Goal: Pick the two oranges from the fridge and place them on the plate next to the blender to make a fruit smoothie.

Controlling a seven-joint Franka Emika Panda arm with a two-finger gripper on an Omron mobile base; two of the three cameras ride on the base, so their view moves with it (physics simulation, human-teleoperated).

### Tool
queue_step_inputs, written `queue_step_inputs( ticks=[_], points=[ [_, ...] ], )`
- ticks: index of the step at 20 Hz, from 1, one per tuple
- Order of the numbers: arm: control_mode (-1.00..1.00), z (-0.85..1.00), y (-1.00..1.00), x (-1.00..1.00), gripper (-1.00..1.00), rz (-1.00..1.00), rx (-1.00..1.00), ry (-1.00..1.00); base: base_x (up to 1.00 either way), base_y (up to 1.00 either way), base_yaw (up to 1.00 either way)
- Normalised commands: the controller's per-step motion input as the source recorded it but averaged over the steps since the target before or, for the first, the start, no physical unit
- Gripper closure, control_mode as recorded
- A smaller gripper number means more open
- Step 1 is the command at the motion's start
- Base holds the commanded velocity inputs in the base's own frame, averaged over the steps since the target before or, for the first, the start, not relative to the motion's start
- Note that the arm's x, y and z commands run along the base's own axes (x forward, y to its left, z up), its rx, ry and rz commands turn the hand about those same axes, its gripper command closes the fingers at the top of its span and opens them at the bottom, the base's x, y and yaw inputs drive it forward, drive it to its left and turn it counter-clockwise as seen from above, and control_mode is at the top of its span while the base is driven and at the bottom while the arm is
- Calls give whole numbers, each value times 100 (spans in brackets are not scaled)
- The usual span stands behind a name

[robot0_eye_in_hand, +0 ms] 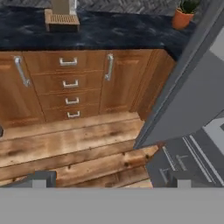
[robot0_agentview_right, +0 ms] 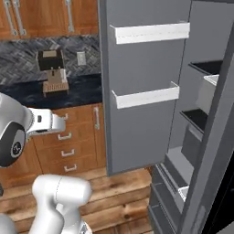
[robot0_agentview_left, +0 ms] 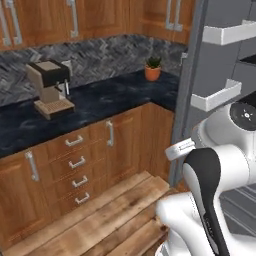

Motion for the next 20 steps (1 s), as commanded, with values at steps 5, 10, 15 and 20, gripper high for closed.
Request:
queue_step_inputs(
  ticks=[5, 10, 15, 20],
  points=[
    [100, 0, 0, 0, -100, 0, 0, 0, 0, 18, -86],
    [100, 0, 0, 0, -100, 0, 0, 0, 28, 46, -83],
    [100, 0, 0, 0, -100, 0, 0, 0, 53, 40, -72],
    [100, 0, 0, 0, -100, 0, 0, 0, 0, -6, -68]
  ],
)
